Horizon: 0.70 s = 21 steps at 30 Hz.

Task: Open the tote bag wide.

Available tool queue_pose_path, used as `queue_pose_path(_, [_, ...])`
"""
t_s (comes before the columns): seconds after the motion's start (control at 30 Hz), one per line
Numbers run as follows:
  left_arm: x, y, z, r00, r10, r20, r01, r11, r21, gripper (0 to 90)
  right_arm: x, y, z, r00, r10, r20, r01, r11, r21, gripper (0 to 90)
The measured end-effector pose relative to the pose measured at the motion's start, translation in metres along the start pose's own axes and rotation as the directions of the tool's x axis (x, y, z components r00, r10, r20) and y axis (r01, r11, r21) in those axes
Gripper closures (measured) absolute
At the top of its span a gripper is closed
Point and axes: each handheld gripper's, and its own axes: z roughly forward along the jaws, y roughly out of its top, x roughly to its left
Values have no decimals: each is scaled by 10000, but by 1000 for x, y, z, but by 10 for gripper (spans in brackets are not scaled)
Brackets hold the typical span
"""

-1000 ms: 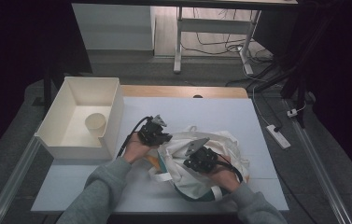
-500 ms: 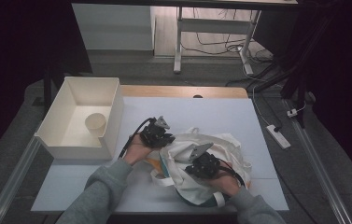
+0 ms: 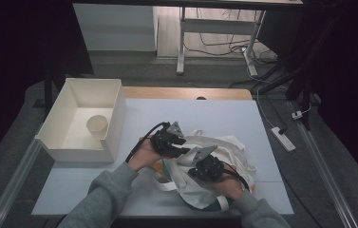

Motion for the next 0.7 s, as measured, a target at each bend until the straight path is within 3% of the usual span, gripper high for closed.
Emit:
queue_pose_path(0.1, [-1, 0, 9, 10000, 87, -13, -86, 9990, 443, 577, 0, 0, 0, 10000, -47, 30, 47, 10000, -29, 892])
queue_pose_path(0.17, [-3, 1, 14, 9988, 355, -345, -332, 9974, 635, 577, 1, 0, 0, 9999, -95, 69, 96, 10000, -24, 892])
queue_pose_path(0.33, [-1, 3, 26, 9969, 494, -620, -447, 9961, 756, 612, 3, 1, -1, 9989, -268, 382, 277, 9993, -237, 892])
queue_pose_path(0.5, [0, 4, 36, 9910, 879, -1013, -767, 9911, 1092, 814, 4, 3, -3, 9982, -305, 508, 324, 9988, -370, 893])
queue_pose_path(0.6, [3, 2, 34, 9894, 692, -1281, -595, 9952, 774, 865, 5, 3, -4, 9977, -330, 586, 354, 9985, -408, 893])
queue_pose_path(0.7, [7, 2, 25, 9773, 543, -2050, -532, 9985, 113, 871, 6, 5, -9, 9944, -499, 932, 569, 9956, -740, 894])
